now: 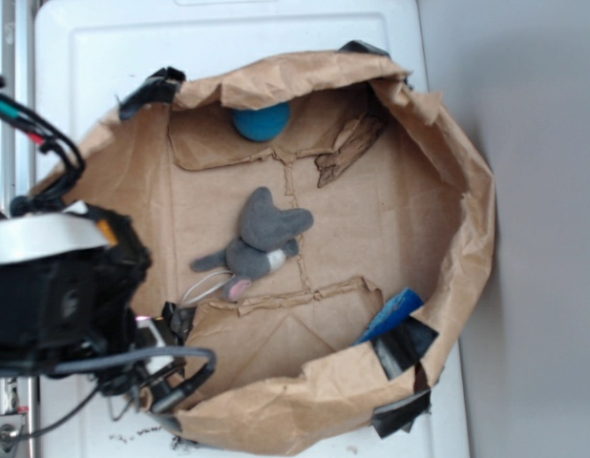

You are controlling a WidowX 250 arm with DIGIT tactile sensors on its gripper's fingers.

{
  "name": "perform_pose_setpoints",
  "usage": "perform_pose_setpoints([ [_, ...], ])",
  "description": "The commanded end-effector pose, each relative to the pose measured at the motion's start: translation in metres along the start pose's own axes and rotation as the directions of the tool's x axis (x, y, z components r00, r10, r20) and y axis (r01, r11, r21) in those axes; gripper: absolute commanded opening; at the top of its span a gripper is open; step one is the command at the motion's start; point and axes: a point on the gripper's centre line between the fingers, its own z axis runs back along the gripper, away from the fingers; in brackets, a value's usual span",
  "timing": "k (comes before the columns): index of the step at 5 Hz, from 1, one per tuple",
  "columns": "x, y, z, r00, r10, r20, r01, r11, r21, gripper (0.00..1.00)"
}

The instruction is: Grab the gray animal.

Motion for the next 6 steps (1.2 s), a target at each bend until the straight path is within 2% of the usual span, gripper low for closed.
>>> perform_pose_setpoints([
  [1, 0.012, 0.005, 0.004, 0.997, 0.076, -0.001, -0.076, 0.997, 0.009, 1.00],
  [4, 0.012, 0.005, 0.004, 0.997, 0.076, -0.001, -0.076, 0.997, 0.009, 1.00],
  [5, 0.051, -0.001, -0.019, 0.988, 0.157, 0.001, -0.157, 0.987, 0.041, 1.00],
  [6, 0.091, -0.014, -0.055, 0.989, 0.131, 0.073, -0.137, 0.987, 0.089, 1.00],
])
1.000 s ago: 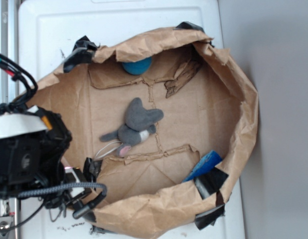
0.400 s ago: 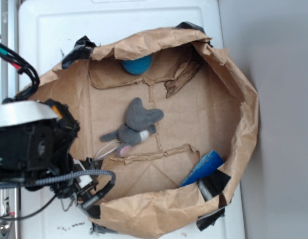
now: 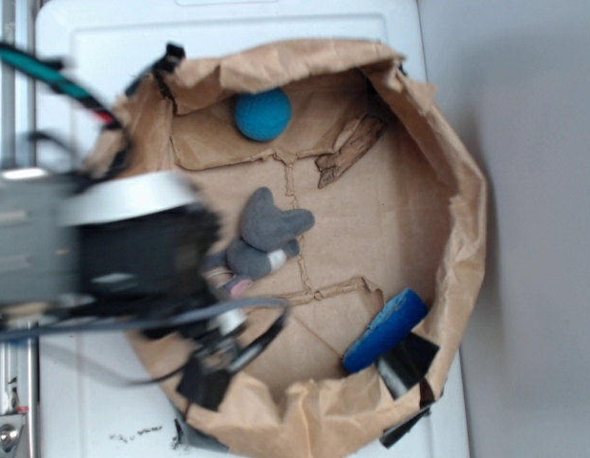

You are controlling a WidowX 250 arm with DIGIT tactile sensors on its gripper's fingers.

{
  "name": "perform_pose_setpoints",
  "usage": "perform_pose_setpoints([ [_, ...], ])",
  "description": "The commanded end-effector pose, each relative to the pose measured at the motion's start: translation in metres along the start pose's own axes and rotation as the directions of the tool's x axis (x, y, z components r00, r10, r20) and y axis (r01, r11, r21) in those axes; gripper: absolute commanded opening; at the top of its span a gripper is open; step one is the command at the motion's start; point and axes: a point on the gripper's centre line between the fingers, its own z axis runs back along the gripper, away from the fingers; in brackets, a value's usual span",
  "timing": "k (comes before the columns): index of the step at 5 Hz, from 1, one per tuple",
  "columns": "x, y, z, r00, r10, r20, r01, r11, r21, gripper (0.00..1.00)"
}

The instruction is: Grab the gray animal.

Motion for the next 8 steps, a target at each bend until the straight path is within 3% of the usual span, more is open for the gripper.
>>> perform_pose_setpoints([
  [1, 0.060, -0.025, -0.033, 0.992, 0.020, 0.127, -0.022, 1.000, 0.013, 1.00],
  [2, 0.039, -0.020, -0.029, 0.988, -0.020, 0.150, 0.027, 0.999, -0.044, 1.00],
  [3, 0.032, -0.021, -0.035, 0.987, -0.052, 0.153, 0.058, 0.998, -0.039, 1.00],
  [4, 0.041, -0.024, -0.036, 0.990, -0.051, 0.128, 0.055, 0.998, -0.035, 1.00],
  [7, 0.056, -0.003, -0.069, 0.987, -0.062, 0.145, 0.059, 0.998, 0.026, 1.00],
  [8, 0.054, 0.002, -0.085, 0.982, -0.094, 0.163, 0.082, 0.993, 0.080, 1.00],
])
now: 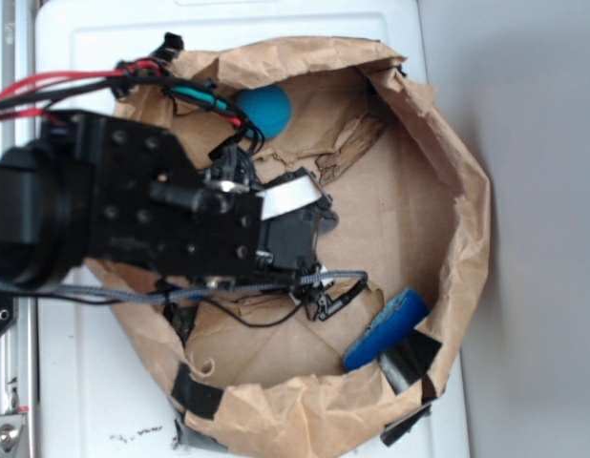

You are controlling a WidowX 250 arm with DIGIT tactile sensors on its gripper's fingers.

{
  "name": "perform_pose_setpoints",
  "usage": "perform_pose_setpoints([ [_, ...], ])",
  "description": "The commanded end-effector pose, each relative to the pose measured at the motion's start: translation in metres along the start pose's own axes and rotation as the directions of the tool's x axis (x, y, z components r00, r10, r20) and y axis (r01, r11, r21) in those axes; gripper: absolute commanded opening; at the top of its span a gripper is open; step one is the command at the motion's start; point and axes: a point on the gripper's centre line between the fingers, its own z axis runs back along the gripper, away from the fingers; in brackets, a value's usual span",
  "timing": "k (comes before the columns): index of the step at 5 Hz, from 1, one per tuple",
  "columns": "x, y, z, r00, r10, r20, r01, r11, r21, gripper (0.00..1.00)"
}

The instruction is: Grab the gray animal.

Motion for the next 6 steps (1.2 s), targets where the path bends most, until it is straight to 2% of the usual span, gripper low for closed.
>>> perform_pose_setpoints([
  [1, 0.003, 0.011, -0.010, 0.998, 0.009, 0.056, -0.010, 1.000, 0.027, 0.00],
  [3, 0.017, 0.009, 0.017, 0.997, 0.035, 0.063, -0.032, 0.998, -0.044, 0.00],
  [4, 0.027, 0.003, 0.057, 0.996, 0.052, 0.077, -0.042, 0.991, -0.129, 0.00],
  [5, 0.037, -0.001, 0.095, 0.992, 0.084, 0.092, -0.068, 0.984, -0.166, 0.00],
  [6, 0.042, 0.002, 0.115, 0.995, 0.068, 0.071, -0.051, 0.975, -0.214, 0.00],
])
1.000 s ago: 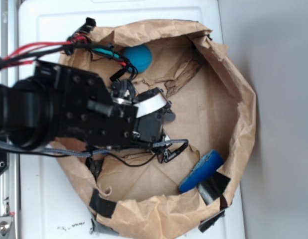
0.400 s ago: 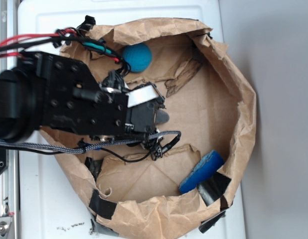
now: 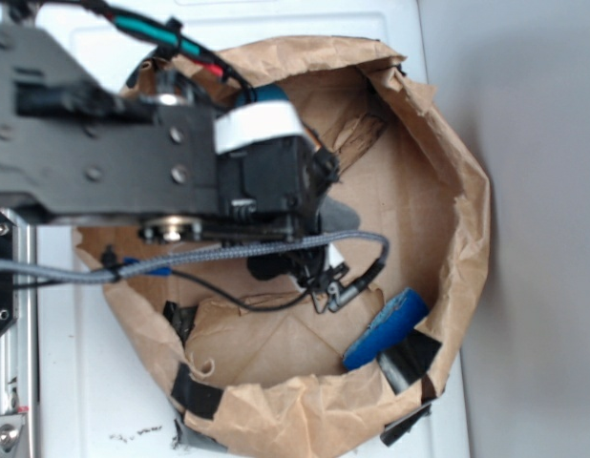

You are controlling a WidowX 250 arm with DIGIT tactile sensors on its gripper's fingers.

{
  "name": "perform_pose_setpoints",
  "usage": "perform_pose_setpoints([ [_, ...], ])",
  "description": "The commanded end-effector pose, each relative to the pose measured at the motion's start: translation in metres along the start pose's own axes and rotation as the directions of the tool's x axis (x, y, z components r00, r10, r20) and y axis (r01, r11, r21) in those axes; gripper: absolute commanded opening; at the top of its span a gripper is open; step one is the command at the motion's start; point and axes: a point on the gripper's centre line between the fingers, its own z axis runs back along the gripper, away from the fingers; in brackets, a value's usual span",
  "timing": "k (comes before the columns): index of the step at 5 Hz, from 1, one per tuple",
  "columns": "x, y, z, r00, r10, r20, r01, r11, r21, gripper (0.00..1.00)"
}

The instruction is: Grab the gray animal.

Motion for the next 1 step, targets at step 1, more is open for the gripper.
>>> perform_pose_setpoints([
  [1, 0.0199, 0.0027, 0.0363, 0.999, -0.007, 0.034, 0.009, 0.998, -0.068, 0.00],
])
